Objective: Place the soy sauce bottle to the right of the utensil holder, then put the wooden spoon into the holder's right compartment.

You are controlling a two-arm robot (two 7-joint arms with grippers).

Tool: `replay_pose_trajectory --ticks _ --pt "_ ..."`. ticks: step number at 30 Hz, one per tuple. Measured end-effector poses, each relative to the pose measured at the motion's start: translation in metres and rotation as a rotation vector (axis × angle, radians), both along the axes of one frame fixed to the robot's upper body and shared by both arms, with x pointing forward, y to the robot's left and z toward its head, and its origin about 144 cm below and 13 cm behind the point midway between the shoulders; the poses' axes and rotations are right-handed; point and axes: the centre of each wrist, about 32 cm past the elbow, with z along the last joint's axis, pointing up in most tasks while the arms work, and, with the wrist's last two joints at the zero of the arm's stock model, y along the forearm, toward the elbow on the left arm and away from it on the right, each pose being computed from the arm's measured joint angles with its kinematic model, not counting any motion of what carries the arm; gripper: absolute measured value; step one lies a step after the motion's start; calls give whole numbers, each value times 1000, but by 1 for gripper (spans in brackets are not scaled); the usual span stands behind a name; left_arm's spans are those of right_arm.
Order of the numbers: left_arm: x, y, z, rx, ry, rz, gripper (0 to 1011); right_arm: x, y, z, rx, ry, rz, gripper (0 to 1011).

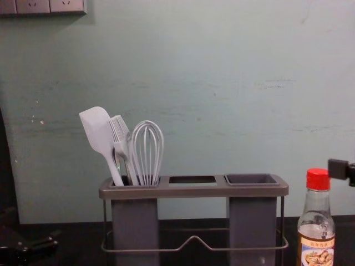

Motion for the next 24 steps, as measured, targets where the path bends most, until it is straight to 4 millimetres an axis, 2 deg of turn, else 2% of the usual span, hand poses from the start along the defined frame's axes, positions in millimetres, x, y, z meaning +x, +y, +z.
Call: replay_pose_trajectory --ticks 5,9,16,24 --pt "0 0 0 0 0 0 1005 -14 0 8 -36 18 56 1003" --pt "0 0 0 0 0 0 1005 -21 10 9 -81 60 152 1002" --pt "0 0 0 0 0 0 1005 -19 32 2 -132 170 226 1003" --pt "0 0 0 0 0 0 1005 -13 52 3 -177 347 166 1003"
